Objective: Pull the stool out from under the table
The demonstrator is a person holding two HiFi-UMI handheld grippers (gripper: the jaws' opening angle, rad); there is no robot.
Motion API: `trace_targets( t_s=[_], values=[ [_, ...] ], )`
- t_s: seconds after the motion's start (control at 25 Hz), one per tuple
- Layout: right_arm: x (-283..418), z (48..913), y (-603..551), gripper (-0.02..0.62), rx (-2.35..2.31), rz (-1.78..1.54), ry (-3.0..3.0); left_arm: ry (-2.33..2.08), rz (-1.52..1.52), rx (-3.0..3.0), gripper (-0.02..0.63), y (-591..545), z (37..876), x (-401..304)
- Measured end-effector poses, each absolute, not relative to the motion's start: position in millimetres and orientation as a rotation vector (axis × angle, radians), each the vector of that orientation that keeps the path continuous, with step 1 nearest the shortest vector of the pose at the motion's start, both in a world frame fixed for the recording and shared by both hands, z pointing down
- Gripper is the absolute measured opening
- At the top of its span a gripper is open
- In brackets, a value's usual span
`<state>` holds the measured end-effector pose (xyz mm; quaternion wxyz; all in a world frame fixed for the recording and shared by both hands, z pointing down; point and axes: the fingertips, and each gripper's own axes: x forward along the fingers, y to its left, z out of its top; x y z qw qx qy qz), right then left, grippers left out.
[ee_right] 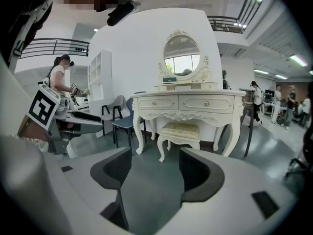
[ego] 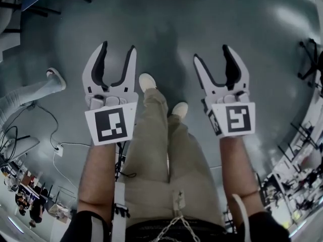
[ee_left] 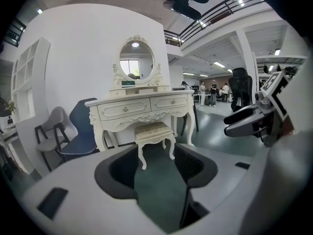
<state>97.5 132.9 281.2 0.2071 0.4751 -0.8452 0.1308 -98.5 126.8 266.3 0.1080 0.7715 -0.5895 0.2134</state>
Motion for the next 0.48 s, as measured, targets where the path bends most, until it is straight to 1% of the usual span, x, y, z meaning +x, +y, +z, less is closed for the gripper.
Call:
trace_targets(
  t_s=[0.2, 0.48],
  values=[
    [77, 279, 106, 0.281, 1.355, 0.386, -2.351, -1.722, 0.632, 2.286, 0.216, 100, 268, -116],
    [55, 253, 81, 0.281, 1.399, 0.361, -2.368, -1.716, 0.608, 2.325, 0.216, 73, 254, -132]
  ],
)
